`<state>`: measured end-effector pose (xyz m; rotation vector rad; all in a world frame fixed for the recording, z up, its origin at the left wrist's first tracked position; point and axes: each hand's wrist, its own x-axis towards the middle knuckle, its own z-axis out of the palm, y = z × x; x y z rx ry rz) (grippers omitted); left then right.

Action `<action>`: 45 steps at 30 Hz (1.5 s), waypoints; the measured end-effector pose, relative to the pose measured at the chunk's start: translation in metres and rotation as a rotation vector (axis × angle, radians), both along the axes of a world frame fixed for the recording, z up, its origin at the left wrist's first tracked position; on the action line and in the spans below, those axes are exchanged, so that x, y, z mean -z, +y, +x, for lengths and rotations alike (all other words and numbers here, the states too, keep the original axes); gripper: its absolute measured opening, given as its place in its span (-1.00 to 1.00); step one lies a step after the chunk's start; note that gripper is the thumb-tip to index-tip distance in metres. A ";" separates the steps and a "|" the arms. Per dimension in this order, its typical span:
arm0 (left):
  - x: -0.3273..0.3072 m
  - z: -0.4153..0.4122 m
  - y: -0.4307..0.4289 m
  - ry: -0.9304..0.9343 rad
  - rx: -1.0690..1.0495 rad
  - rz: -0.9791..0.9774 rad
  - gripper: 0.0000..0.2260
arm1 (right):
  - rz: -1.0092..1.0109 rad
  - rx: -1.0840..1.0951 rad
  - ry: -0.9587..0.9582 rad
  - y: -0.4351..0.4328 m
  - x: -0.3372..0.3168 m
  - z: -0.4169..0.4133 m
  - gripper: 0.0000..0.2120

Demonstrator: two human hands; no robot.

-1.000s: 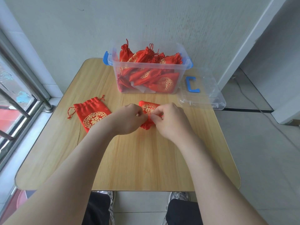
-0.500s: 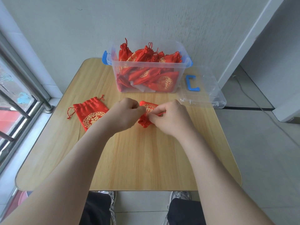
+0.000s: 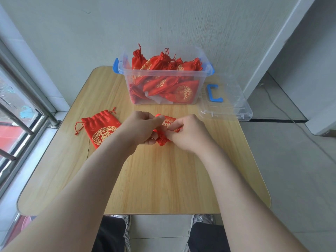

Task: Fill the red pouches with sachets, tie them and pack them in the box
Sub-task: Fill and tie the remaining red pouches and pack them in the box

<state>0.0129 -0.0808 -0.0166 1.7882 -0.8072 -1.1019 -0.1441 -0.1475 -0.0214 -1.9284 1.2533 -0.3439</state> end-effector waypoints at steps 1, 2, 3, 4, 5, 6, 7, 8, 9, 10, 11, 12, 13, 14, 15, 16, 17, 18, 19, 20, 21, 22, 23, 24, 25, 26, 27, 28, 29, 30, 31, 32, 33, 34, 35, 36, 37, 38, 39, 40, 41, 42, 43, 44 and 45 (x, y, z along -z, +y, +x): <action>0.000 0.000 0.000 -0.001 0.018 0.006 -0.72 | 0.009 -0.009 0.014 0.000 0.000 0.000 -0.78; 0.000 0.000 0.000 -0.001 0.037 0.015 -0.71 | 0.014 -0.014 0.027 0.000 0.000 0.000 -0.83; 0.000 -0.001 0.000 0.003 0.054 0.023 -0.70 | 0.017 -0.018 0.039 0.000 -0.001 0.000 -0.88; 0.000 -0.001 0.000 0.007 0.067 0.032 -0.69 | 0.017 -0.024 0.054 0.001 -0.001 0.000 -0.91; 0.000 -0.002 -0.001 0.011 0.077 0.041 -0.69 | 0.017 -0.030 0.069 0.001 -0.001 0.000 -0.90; 0.000 -0.003 -0.001 0.019 0.083 0.050 -0.69 | 0.019 -0.033 0.082 0.002 -0.001 0.000 -0.88; -0.001 -0.005 -0.001 0.031 0.086 0.056 -0.70 | 0.017 -0.031 0.086 0.002 0.000 0.001 -0.86; -0.001 -0.006 -0.001 0.043 0.086 0.060 -0.71 | 0.014 -0.020 0.078 0.003 -0.001 0.001 -0.84; -0.001 -0.007 -0.001 0.050 0.085 0.061 -0.73 | 0.017 -0.007 0.049 0.003 -0.002 0.001 -0.81; -0.001 -0.007 -0.001 0.051 0.086 0.059 -0.73 | 0.036 0.009 -0.002 0.003 -0.003 0.002 -0.80; -0.001 -0.006 -0.001 0.040 0.094 0.056 -0.73 | 0.073 0.023 -0.072 0.003 -0.005 0.002 -0.80; -0.001 -0.006 -0.001 0.024 0.107 0.051 -0.72 | 0.127 0.033 -0.150 0.004 -0.007 0.002 -0.82; -0.001 -0.006 0.000 0.009 0.122 0.045 -0.72 | 0.176 0.032 -0.214 0.004 -0.009 0.001 -0.85; -0.001 -0.006 0.000 -0.002 0.134 0.040 -0.71 | 0.200 0.033 -0.259 0.004 -0.009 0.001 -0.88; -0.001 -0.006 0.000 -0.013 0.147 0.037 -0.71 | 0.192 0.039 -0.275 0.004 -0.008 0.001 -0.91; -0.002 -0.007 0.001 -0.038 0.166 0.033 -0.71 | 0.165 0.061 -0.272 0.004 -0.005 0.002 -0.95; -0.003 -0.008 0.001 -0.084 0.192 0.029 -0.72 | 0.127 0.081 -0.252 0.002 -0.002 0.003 -0.95; -0.003 -0.009 0.001 -0.150 0.219 0.025 -0.72 | 0.095 0.098 -0.229 0.002 -0.001 0.003 -0.93; -0.004 -0.010 0.002 -0.219 0.240 0.020 -0.72 | 0.076 0.107 -0.210 0.003 -0.001 0.004 -0.91; -0.004 -0.010 0.002 -0.272 0.253 0.014 -0.72 | 0.073 0.113 -0.198 0.003 -0.001 0.005 -0.91; -0.004 -0.010 0.002 -0.297 0.258 0.007 -0.72 | 0.079 0.113 -0.192 0.004 -0.003 0.005 -0.93; -0.003 -0.010 0.002 -0.303 0.258 0.000 -0.72 | 0.091 0.117 -0.189 0.005 -0.004 0.005 -0.95; -0.003 -0.009 0.002 -0.299 0.255 -0.002 -0.73 | 0.106 0.125 -0.192 0.005 -0.006 0.005 -0.97; -0.003 -0.009 0.001 -0.291 0.251 0.001 -0.74 | 0.126 0.139 -0.198 0.005 -0.008 0.005 -0.97; -0.003 -0.009 0.001 -0.276 0.244 0.005 -0.75 | 0.146 0.151 -0.206 0.005 -0.010 0.006 -0.95; -0.003 -0.009 0.001 -0.255 0.238 0.010 -0.77 | 0.165 0.164 -0.208 0.004 -0.010 0.006 -0.91; -0.004 -0.008 0.001 -0.226 0.235 0.014 -0.79 | 0.181 0.174 -0.207 0.004 -0.011 0.007 -0.87; -0.004 -0.008 0.001 -0.193 0.237 0.018 -0.80 | 0.197 0.180 -0.203 0.005 -0.012 0.007 -0.85; -0.004 -0.007 0.002 -0.161 0.245 0.019 -0.82 | 0.214 0.179 -0.201 0.005 -0.013 0.007 -0.86; -0.004 -0.006 0.003 -0.134 0.256 0.018 -0.83 | 0.229 0.176 -0.201 0.006 -0.014 0.008 -0.88; -0.004 -0.005 0.004 -0.108 0.267 0.017 -0.84 | 0.239 0.172 -0.204 0.006 -0.015 0.008 -0.90; -0.005 -0.003 0.006 -0.074 0.275 0.015 -0.85 | 0.243 0.169 -0.204 0.006 -0.015 0.008 -0.90; -0.006 -0.002 0.008 -0.036 0.281 0.012 -0.86 | 0.238 0.169 -0.204 0.006 -0.015 0.007 -0.88; -0.008 0.000 0.009 -0.006 0.285 0.007 -0.87 | 0.228 0.173 -0.200 0.005 -0.015 0.007 -0.87; -0.009 0.001 0.010 0.010 0.289 0.006 -0.88 | 0.218 0.177 -0.195 0.004 -0.015 0.007 -0.85; -0.009 0.002 0.011 0.015 0.293 0.008 -0.89 | 0.210 0.181 -0.189 0.003 -0.015 0.007 -0.85; -0.010 0.002 0.012 0.013 0.292 0.011 -0.90 | 0.206 0.181 -0.186 0.003 -0.014 0.007 -0.85; -0.011 0.001 0.012 0.008 0.287 0.013 -0.90 | 0.206 0.179 -0.184 0.002 -0.014 0.007 -0.86; -0.011 0.000 0.012 0.000 0.276 0.016 -0.90 | 0.210 0.175 -0.180 0.001 -0.013 0.006 -0.87; -0.011 -0.001 0.011 -0.009 0.257 0.021 -0.90 | 0.216 0.171 -0.175 0.001 -0.013 0.006 -0.89; -0.011 -0.003 0.010 -0.018 0.234 0.026 -0.89 | 0.223 0.170 -0.169 0.000 -0.013 0.005 -0.91; -0.011 -0.003 0.010 -0.026 0.214 0.031 -0.89 | 0.227 0.174 -0.162 -0.001 -0.013 0.004 -0.90; -0.011 -0.003 0.009 -0.035 0.201 0.035 -0.88 | 0.220 0.178 -0.150 -0.002 -0.014 0.002 -0.87; -0.011 -0.003 0.009 -0.046 0.196 0.038 -0.87 | 0.206 0.174 -0.136 -0.002 -0.015 0.001 -0.82; -0.011 -0.003 0.010 -0.059 0.196 0.040 -0.87 | 0.188 0.153 -0.124 -0.002 -0.016 0.000 -0.80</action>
